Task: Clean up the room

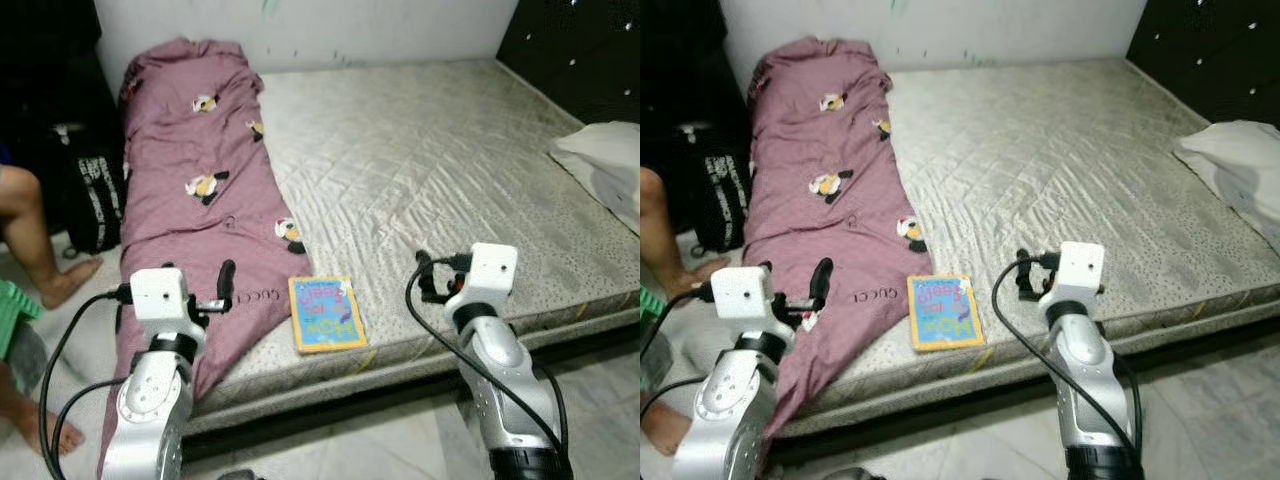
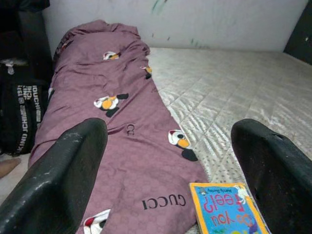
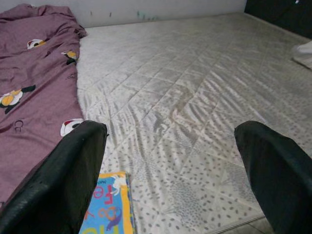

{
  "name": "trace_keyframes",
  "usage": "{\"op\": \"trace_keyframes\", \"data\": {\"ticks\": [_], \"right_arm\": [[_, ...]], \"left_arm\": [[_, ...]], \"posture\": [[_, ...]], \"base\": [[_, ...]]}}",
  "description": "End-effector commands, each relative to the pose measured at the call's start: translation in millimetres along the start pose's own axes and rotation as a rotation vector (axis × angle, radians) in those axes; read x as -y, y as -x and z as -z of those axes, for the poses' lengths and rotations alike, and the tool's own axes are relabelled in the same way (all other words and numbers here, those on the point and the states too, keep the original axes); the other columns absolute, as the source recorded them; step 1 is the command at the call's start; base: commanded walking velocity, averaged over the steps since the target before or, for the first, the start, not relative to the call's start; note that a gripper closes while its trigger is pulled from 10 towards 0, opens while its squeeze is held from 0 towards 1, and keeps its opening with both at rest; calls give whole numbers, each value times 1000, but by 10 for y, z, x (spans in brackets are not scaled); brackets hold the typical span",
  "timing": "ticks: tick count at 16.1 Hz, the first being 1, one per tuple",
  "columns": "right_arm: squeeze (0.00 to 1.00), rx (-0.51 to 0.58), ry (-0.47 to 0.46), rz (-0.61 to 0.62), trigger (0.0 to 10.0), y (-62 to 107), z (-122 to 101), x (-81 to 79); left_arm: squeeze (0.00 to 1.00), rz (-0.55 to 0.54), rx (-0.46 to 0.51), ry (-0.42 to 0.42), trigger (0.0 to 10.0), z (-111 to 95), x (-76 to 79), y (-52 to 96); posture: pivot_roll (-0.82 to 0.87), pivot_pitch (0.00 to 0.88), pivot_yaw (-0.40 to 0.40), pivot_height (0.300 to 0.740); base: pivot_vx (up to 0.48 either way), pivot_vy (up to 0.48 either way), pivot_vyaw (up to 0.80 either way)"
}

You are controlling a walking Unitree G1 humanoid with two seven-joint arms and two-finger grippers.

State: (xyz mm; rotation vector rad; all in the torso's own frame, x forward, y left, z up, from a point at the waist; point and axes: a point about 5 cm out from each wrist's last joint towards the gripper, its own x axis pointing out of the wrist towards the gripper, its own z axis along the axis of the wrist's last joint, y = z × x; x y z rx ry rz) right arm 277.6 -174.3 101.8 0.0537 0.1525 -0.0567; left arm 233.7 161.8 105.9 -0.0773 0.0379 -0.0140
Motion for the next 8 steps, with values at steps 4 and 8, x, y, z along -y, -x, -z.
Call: {"op": "trace_keyframes", "data": {"ticks": [4, 8], "right_arm": [[0, -11, 0, 13, 10000, 12, 17, 17], [0, -8, 2, 17, 10000, 4, 16, 33]], "left_arm": [[0, 4, 12, 3, 10000, -36, -2, 2], [0, -16, 7, 0, 10000, -32, -21, -4]], "posture": [[2, 33, -15, 740], [1, 39, -7, 740]], "base": [[336, 0, 0], [72, 0, 0]]}}
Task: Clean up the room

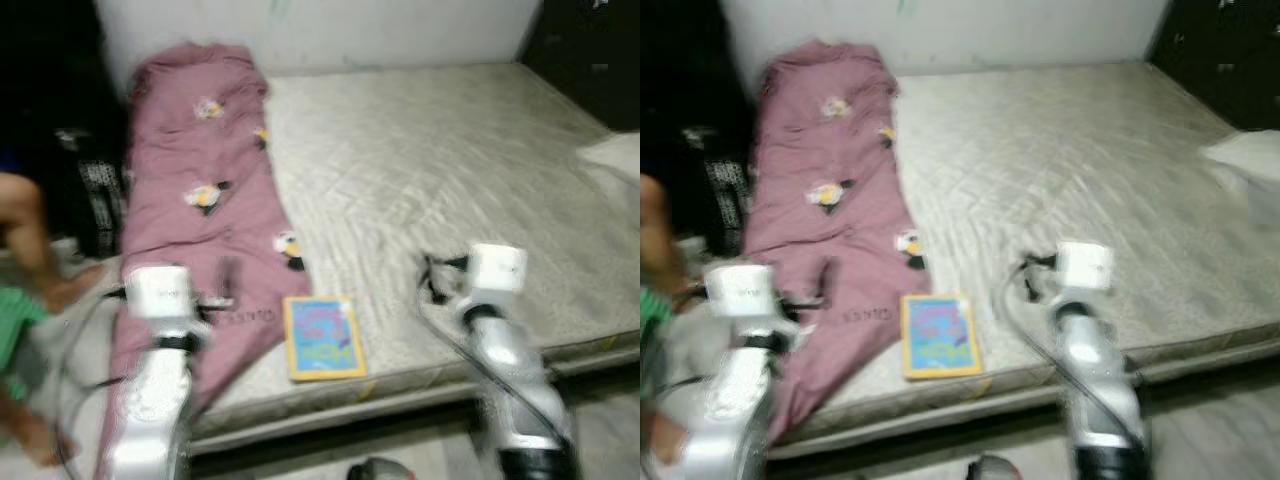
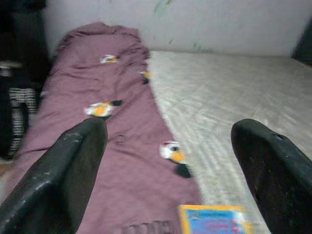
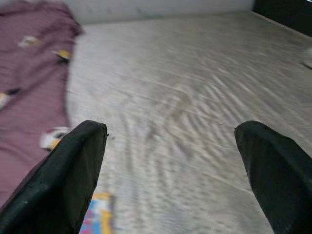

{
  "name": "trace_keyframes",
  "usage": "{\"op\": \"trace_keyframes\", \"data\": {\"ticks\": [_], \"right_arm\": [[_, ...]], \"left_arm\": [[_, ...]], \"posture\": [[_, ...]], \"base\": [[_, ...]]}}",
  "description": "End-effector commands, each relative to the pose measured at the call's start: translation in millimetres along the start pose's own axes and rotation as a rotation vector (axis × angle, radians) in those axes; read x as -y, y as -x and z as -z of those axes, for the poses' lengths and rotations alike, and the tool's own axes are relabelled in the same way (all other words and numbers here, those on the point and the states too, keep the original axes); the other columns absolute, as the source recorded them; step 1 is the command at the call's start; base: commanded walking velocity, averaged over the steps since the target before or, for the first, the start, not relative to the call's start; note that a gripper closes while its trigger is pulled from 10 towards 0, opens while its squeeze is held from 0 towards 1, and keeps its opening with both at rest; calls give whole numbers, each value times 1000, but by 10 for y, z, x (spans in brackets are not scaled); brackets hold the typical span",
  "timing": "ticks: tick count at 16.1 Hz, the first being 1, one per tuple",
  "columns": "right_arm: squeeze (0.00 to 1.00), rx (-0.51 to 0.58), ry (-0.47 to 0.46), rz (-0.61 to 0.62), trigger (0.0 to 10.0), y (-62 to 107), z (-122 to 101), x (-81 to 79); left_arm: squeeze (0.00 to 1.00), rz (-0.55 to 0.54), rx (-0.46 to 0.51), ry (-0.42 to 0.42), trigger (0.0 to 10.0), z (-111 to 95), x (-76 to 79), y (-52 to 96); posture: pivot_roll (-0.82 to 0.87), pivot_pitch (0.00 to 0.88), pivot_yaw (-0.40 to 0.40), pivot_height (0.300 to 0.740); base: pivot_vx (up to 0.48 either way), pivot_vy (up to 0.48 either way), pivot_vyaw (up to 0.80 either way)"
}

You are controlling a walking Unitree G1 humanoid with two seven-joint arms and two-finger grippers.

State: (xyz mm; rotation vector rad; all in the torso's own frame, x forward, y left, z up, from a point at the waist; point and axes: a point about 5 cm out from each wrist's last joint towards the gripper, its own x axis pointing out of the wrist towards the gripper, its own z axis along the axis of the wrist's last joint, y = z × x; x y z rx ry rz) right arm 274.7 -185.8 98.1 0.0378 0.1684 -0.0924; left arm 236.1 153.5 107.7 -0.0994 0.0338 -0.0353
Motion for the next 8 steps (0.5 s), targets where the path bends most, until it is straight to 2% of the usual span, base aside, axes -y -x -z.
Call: {"op": "trace_keyframes", "data": {"ticks": [1, 6, 8], "right_arm": [[0, 8, -11, -19, 10000, -16, -25, -84], [0, 9, -18, -13, 10000, -8, -22, -65], [0, 8, -21, -13, 10000, -8, -23, -66]], "left_arm": [[0, -40, 4, -18, 10000, -21, -111, 23], [0, -62, 0, -58, 10000, -27, -135, 26], [0, -77, -32, -49, 10000, -16, -134, 32]], "posture": [[0, 41, -6, 740], [-5, 46, -8, 740], [-5, 46, -8, 740]], "base": [[0, 0, 0], [0, 0, 0], [0, 0, 0]]}}
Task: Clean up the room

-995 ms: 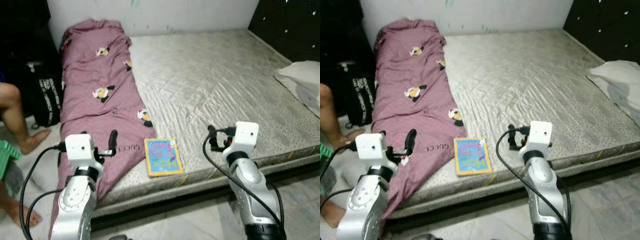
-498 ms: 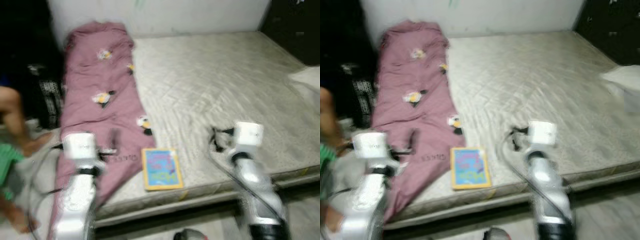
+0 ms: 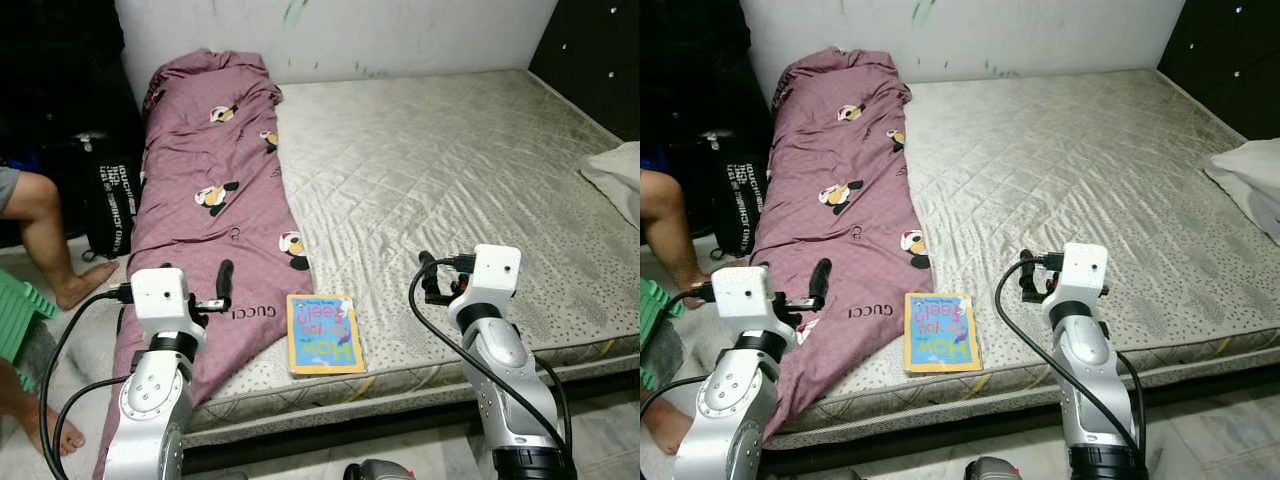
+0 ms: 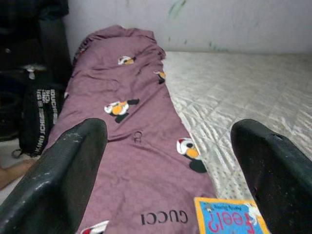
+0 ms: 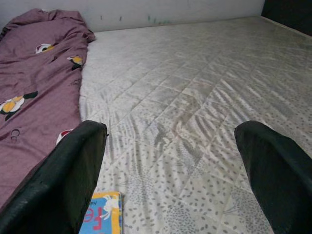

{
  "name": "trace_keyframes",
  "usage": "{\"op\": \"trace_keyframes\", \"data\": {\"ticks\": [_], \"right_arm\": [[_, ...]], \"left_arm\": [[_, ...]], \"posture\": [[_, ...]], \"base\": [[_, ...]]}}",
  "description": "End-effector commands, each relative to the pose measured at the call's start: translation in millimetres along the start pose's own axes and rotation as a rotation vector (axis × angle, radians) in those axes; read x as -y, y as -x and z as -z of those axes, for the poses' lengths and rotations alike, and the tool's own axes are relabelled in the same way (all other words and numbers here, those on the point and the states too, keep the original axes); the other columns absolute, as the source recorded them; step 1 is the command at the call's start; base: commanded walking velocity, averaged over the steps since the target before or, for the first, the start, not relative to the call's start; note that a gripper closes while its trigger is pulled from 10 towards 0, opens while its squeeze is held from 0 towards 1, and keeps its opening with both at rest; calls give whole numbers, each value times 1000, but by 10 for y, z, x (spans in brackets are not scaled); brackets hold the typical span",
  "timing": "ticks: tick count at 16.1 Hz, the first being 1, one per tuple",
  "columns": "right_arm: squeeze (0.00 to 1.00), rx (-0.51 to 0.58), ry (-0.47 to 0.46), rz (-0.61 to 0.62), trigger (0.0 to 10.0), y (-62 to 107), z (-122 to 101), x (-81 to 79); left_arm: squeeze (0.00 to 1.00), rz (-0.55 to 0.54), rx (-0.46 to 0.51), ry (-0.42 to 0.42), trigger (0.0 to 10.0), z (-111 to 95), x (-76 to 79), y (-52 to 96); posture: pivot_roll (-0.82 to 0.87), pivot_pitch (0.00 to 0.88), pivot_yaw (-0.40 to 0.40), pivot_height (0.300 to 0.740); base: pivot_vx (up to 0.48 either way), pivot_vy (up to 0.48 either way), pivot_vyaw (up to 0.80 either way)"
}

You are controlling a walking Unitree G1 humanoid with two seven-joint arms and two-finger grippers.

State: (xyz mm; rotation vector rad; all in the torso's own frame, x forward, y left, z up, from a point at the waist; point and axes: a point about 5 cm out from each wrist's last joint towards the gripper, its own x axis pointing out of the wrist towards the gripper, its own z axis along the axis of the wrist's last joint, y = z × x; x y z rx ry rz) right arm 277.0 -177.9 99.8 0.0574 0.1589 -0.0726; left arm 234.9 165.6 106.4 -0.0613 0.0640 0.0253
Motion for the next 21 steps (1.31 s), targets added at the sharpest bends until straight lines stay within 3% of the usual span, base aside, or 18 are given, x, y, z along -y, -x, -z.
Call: {"op": "trace_keyframes", "data": {"ticks": [1, 6, 12, 21], "right_arm": [[0, 0, -4, 7, 10000, 6, -6, 13], [0, -2, -4, 2, 10000, 15, 0, 9], [0, 0, -4, -5, 10000, 17, 0, -2], [0, 8, -14, -23, 10000, 25, -6, -20]], "left_arm": [[0, -15, 4, 11, 10000, -23, -28, 14], [0, -49, 38, -75, 10000, -40, -99, 32], [0, -54, 35, -82, 10000, -31, -97, 28], [0, -51, 29, -87, 10000, -21, -81, 33]], "posture": [[-7, 48, -8, 740], [-8, 50, -7, 740], [-7, 50, -7, 736], [-7, 47, -9, 633]], "base": [[0, 0, 0], [0, 0, 0], [0, 0, 0], [0, 0, 0]]}}
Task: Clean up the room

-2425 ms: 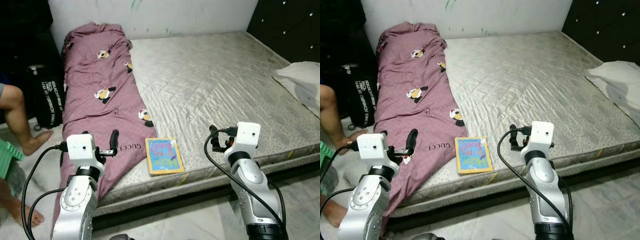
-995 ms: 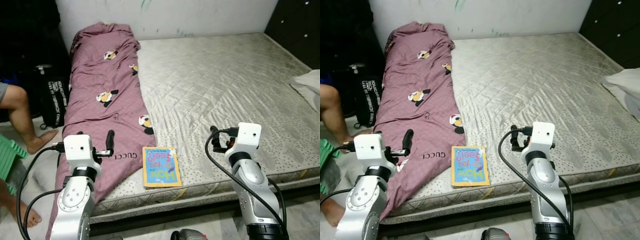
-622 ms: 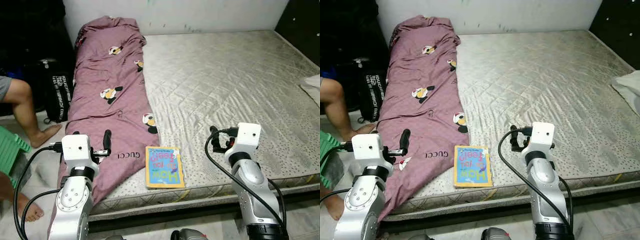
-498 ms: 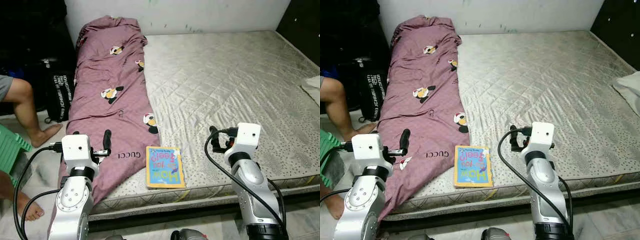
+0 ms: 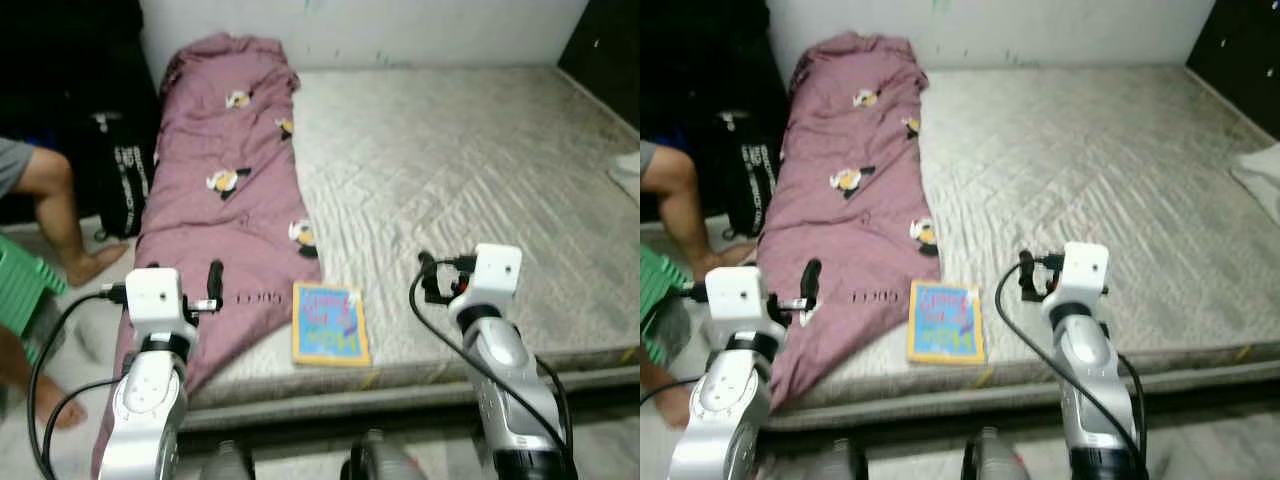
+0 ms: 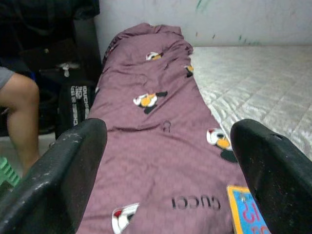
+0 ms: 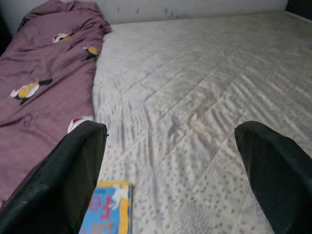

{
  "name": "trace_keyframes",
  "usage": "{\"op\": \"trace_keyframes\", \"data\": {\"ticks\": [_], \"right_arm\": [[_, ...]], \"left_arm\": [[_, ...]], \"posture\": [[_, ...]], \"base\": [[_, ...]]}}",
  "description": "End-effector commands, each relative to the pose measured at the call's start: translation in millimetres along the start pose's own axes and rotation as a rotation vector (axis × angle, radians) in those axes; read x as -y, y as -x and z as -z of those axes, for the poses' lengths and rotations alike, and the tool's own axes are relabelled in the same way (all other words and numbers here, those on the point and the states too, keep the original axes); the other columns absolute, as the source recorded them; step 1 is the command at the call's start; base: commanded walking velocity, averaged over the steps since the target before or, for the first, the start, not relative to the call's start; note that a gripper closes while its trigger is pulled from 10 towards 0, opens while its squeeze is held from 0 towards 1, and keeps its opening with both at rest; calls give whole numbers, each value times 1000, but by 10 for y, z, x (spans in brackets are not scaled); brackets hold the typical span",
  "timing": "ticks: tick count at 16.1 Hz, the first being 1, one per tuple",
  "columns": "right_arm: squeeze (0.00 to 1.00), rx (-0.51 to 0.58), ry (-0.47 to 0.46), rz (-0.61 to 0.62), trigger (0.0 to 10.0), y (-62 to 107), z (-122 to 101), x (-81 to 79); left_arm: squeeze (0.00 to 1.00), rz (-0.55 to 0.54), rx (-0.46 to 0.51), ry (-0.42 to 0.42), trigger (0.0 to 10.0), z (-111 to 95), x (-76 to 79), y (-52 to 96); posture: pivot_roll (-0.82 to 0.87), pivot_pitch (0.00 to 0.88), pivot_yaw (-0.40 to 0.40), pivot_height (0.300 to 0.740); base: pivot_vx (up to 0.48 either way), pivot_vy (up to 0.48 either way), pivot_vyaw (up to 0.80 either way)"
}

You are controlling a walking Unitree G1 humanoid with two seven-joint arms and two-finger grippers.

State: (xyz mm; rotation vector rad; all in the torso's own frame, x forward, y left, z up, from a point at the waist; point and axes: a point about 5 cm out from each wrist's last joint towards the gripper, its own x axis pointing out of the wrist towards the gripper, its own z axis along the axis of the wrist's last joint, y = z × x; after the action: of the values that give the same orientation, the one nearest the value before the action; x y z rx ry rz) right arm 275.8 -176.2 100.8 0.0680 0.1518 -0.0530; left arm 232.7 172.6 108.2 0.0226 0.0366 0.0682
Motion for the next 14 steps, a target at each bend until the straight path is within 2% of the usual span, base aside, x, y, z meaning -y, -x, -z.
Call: {"op": "trace_keyframes", "data": {"ticks": [1, 4, 10, 14], "right_arm": [[0, 2, -5, -3, 10000, 11, 1, -4], [0, 2, 0, -7, 10000, 10, 3, -8], [0, -4, 6, -9, 10000, 13, 10, -7], [0, -7, 8, -10, 10000, 14, 11, -11]], "left_arm": [[0, -6, -1, -6, 10000, 1, -10, 11], [0, -11, -5, 0, 10000, 9, -9, 14], [0, -21, -15, 6, 10000, 20, -18, 13], [0, 1, -14, 44, 10000, 8, -9, 28]], "posture": [[-7, 46, -9, 623], [-7, 46, -12, 594], [-7, 49, -14, 594], [-8, 58, -14, 594]], "base": [[0, 0, 0], [0, 0, 0], [0, 0, 0], [0, 0, 0]]}}
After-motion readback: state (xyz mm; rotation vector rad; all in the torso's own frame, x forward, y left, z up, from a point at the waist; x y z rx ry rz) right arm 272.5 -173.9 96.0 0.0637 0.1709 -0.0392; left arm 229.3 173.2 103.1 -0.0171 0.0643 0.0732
